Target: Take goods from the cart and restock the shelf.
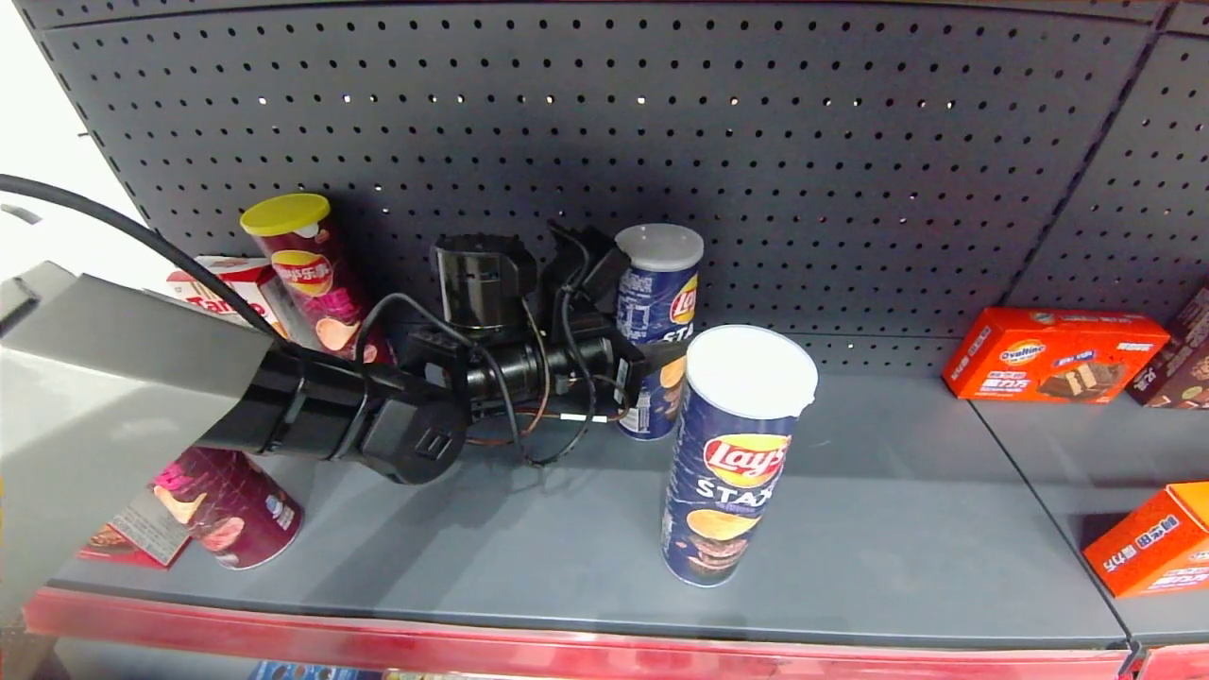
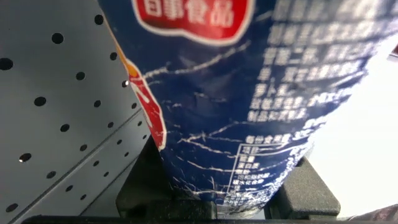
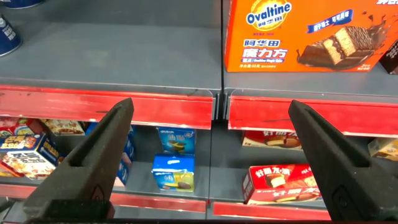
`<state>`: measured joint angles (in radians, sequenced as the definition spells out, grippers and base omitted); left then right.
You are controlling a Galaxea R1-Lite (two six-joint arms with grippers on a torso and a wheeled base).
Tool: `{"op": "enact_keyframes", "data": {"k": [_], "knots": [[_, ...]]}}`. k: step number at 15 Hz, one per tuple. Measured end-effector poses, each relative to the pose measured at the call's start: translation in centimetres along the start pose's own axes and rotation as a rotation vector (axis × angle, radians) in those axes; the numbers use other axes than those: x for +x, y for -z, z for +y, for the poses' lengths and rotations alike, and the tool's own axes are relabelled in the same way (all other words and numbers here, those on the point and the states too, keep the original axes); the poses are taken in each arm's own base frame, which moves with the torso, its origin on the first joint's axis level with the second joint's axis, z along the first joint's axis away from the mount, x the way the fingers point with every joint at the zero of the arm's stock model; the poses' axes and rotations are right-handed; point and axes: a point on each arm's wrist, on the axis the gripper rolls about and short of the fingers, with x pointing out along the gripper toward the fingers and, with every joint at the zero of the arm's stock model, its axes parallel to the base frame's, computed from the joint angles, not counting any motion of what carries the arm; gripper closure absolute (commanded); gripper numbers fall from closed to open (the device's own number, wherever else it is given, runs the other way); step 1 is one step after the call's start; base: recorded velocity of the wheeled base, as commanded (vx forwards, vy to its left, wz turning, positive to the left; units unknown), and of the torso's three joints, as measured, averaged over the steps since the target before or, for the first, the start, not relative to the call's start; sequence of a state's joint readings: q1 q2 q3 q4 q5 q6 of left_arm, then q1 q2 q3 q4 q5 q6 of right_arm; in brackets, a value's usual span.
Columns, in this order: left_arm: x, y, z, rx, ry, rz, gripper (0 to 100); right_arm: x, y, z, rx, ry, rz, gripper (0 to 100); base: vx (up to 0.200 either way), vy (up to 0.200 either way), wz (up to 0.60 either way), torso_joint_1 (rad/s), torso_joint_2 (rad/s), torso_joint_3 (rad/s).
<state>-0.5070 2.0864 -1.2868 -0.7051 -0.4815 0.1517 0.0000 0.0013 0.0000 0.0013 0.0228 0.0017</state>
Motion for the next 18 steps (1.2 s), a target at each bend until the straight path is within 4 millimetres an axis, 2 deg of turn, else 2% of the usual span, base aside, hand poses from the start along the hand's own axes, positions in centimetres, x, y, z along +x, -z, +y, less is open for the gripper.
{"op": "enact_keyframes", "data": {"k": [6, 8, 13, 18], "knots": [[-0.2, 0.5, -0.2, 0.001, -0.021, 0.006, 0, 0.0, 0.0, 0.0, 0.000, 0.000, 0.000, 0, 0.000, 0.000, 0.00, 0.000, 0.00, 0.000], [-1.3, 0.5, -0.6, 0.009, -0.030, -0.007, 0, 0.0, 0.0, 0.0, 0.000, 0.000, 0.000, 0, 0.000, 0.000, 0.00, 0.000, 0.00, 0.000], [-5.5, 1.5, -2.5, 0.058, -0.081, 0.064, 0, 0.0, 0.0, 0.0, 0.000, 0.000, 0.000, 0, 0.000, 0.000, 0.00, 0.000, 0.00, 0.000], [-6.2, 0.6, -3.0, 0.067, -0.263, 0.087, 0, 0.0, 0.0, 0.0, 0.000, 0.000, 0.000, 0, 0.000, 0.000, 0.00, 0.000, 0.00, 0.000]]}}
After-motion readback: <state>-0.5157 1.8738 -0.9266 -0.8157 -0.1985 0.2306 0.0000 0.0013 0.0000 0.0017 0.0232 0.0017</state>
